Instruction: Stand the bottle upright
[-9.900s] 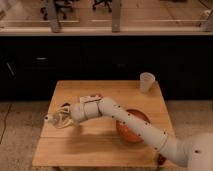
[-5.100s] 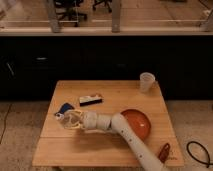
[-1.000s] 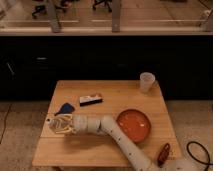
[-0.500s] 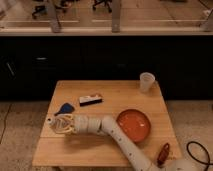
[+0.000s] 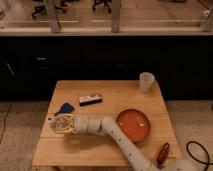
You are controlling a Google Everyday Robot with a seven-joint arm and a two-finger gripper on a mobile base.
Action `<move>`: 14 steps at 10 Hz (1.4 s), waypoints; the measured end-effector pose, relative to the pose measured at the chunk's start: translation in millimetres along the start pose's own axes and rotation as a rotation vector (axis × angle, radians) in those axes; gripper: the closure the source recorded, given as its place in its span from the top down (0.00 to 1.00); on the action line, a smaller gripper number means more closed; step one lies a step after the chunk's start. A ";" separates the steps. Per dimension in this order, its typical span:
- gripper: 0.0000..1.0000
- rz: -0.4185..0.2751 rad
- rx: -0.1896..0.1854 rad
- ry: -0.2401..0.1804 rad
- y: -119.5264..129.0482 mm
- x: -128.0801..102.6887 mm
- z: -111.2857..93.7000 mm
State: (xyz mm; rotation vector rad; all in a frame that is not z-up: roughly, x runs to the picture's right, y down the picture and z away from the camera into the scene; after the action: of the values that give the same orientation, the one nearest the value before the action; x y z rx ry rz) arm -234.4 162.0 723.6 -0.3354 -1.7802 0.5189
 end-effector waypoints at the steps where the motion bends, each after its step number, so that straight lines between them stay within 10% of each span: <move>1: 0.79 0.001 0.003 0.000 -1.3 0.7 -0.8; 14: 0.80 0.010 0.026 0.004 -1.2 7.7 -8.7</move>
State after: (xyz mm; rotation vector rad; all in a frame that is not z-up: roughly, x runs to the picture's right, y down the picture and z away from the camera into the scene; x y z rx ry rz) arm -228.0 166.2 732.5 -0.3274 -1.7675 0.5483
